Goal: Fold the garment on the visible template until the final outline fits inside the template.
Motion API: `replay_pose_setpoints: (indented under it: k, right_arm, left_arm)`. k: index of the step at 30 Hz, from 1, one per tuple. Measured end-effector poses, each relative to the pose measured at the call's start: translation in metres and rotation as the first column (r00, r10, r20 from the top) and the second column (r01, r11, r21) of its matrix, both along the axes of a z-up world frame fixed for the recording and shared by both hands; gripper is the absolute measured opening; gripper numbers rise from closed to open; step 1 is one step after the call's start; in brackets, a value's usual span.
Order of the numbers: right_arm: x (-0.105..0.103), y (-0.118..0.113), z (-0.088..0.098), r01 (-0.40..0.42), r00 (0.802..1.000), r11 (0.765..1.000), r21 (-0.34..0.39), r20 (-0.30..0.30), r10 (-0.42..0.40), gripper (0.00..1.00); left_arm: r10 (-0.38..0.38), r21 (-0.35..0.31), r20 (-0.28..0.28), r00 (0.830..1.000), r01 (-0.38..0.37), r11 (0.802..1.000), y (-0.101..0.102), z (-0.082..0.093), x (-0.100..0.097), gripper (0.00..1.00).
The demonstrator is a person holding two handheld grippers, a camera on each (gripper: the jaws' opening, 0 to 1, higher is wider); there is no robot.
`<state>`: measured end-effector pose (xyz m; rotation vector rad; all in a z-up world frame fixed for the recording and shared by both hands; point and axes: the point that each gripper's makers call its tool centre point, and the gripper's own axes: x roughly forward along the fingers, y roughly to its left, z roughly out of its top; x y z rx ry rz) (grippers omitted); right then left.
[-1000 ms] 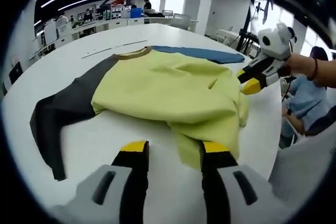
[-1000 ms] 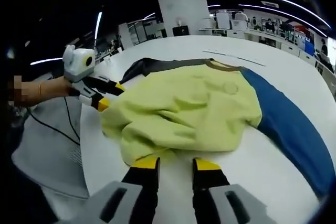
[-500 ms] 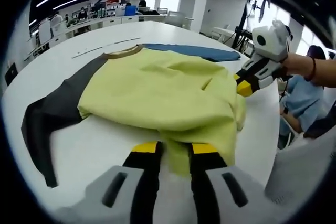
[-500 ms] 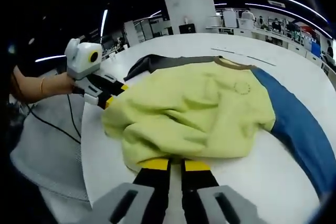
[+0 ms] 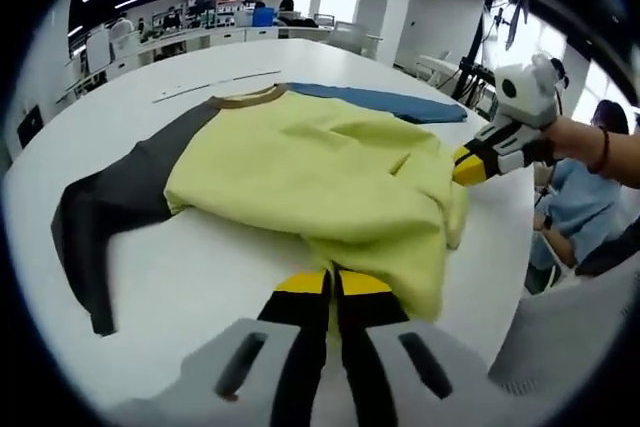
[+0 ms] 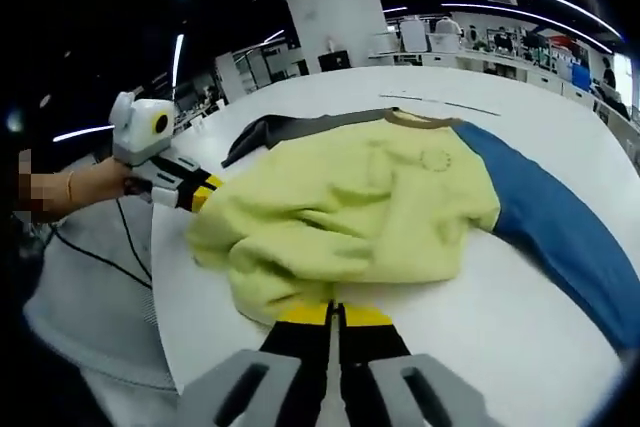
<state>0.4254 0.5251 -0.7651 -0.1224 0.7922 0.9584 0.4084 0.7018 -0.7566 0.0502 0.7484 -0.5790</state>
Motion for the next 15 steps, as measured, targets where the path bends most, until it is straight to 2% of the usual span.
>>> replay_pose_setpoints:
  k: [10,15]
  right_arm:
    - [-0.007,-0.029,0.010,0.095,0.996,0.996,-0.002,0.000,-0.095,0.00]
    - [-0.011,-0.042,0.017,0.151,0.989,0.989,-0.001,0.002,-0.151,0.00]
  left_arm:
    - [0.022,0.007,0.021,1.000,-0.022,1.000,0.009,0.016,-0.018,0.00]
    - [0.071,-0.004,0.021,0.997,-0.071,0.997,0.012,0.020,-0.023,0.00]
